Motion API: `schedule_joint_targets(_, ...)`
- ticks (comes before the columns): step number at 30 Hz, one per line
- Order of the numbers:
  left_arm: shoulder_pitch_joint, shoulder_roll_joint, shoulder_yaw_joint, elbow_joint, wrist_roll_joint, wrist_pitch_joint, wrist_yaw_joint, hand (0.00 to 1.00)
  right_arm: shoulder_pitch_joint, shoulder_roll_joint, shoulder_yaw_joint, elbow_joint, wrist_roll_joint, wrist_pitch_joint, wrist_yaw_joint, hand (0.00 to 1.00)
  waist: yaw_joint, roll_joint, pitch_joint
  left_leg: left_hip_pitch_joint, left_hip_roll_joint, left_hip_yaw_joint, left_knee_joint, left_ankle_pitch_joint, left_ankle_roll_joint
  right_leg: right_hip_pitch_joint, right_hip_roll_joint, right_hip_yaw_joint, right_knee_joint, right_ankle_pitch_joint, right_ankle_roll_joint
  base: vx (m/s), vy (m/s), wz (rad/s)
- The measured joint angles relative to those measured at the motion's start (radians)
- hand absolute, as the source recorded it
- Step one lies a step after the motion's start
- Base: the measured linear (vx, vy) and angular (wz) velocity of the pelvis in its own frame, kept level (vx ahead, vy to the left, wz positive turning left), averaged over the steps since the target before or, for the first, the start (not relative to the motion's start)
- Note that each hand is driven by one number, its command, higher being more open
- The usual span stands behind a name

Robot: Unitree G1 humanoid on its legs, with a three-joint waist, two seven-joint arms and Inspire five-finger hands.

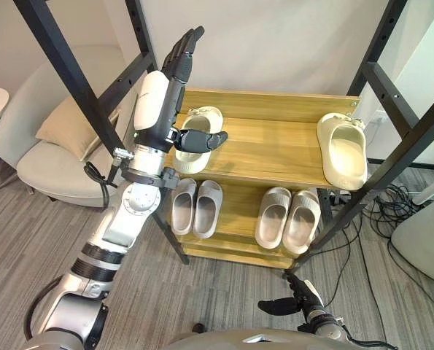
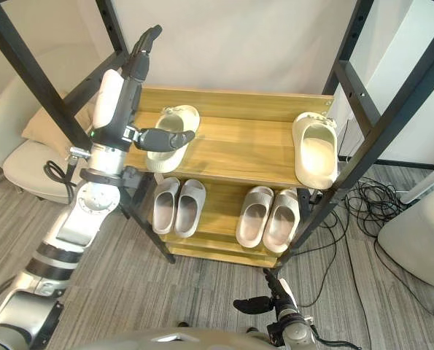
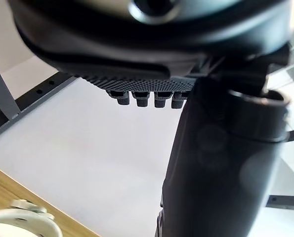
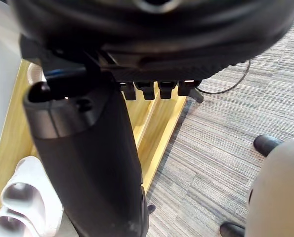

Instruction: Organize the slippers on the shoe rack

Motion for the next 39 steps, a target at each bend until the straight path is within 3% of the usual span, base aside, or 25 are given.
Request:
schedule_joint_targets(14, -0.071, 0.054, 0.041, 0.113, 0.229, 0.091, 0.004, 1.0, 0.008, 0.003, -0.004, -0.02, 0.0, -0.012, 0.012, 1.0, -0.021, -0.015, 0.006, -0.019, 0.001, 0.02, 0.0, -0.005, 0.002, -0.036, 0.001, 0.027, 0.004, 0.001, 0.0, 0.0, 0.012, -0.05)
schedule_joint_targets(22, -0.111, 0.054, 0.048, 0.187, 0.235, 0.118, 0.006, 1.0, 0.01, 0.018, -0.014, -0.027, 0.0, -0.012, 0.011, 1.0, -0.037, -0.033, 0.011, -0.024, 0.001, 0.028, 0.0, -0.009, 0.006, -0.049, 0.0, 0.039, 0.006, 0.001, 0.001, 0.0, 0.008, -0.05)
schedule_joint_targets(23, -0.111, 0.055, 0.047, 0.211, 0.235, 0.119, 0.006, 0.0, 0.011, 0.021, -0.017, -0.028, 0.0, -0.012, 0.011, 1.0, -0.04, -0.033, 0.011, -0.024, 0.0, 0.03, 0.0, -0.009, 0.006, -0.049, 0.0, 0.04, 0.005, 0.003, 0.001, 0.0, 0.013, -0.04)
schedule_joint_targets(39, -0.128, 0.059, 0.046, 0.361, 0.118, 0.131, -0.006, 0.0, 0.021, 0.026, -0.052, -0.028, -0.001, -0.012, -0.013, 1.0, -0.046, -0.022, 0.019, -0.034, -0.001, 0.047, 0.0, -0.009, 0.006, -0.063, 0.0, 0.052, -0.007, 0.018, -0.001, -0.01, 0.005, -0.03)
